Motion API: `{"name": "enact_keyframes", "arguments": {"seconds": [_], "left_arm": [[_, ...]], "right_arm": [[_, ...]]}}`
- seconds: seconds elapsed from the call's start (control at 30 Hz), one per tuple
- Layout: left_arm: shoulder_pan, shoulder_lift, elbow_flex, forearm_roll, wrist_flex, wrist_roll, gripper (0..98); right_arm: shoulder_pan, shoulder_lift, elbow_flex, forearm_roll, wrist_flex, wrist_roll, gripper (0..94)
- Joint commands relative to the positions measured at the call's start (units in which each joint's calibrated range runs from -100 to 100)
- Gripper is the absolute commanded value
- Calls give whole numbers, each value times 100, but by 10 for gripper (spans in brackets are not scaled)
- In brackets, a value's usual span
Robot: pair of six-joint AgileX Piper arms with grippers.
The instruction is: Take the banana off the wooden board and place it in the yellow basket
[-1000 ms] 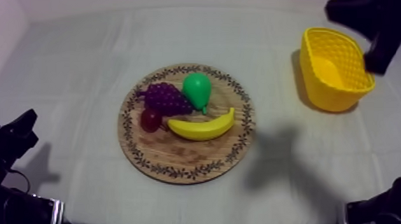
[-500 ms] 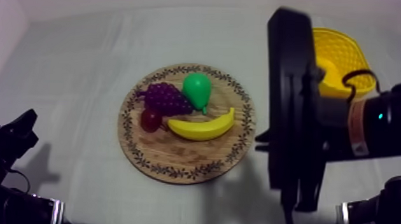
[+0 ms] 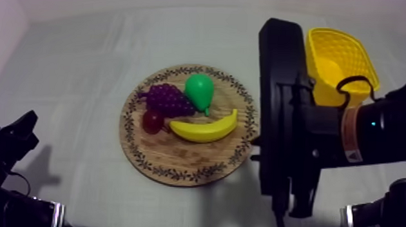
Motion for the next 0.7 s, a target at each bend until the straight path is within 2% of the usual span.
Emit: {"name": "enact_keyframes", "arguments": {"seconds": [0.0,0.07,0.13,0.5,0.67], "left_arm": [[1,0,-3,4,-1,-1,1],[1,0,-3,4,-1,0,1],[1,0,-3,4,-1,-1,1],[1,0,-3,4,-1,2,1],[1,0,-3,4,-1,0,1]], "right_arm": [[33,14,21,33,-95,-94,467],[58,29,34,49,-173,-113,545],[84,52,46,57,-247,-124,560],[227,502,15,84,-691,-144,554],[459,1030,-298,-137,-914,87,554]]}}
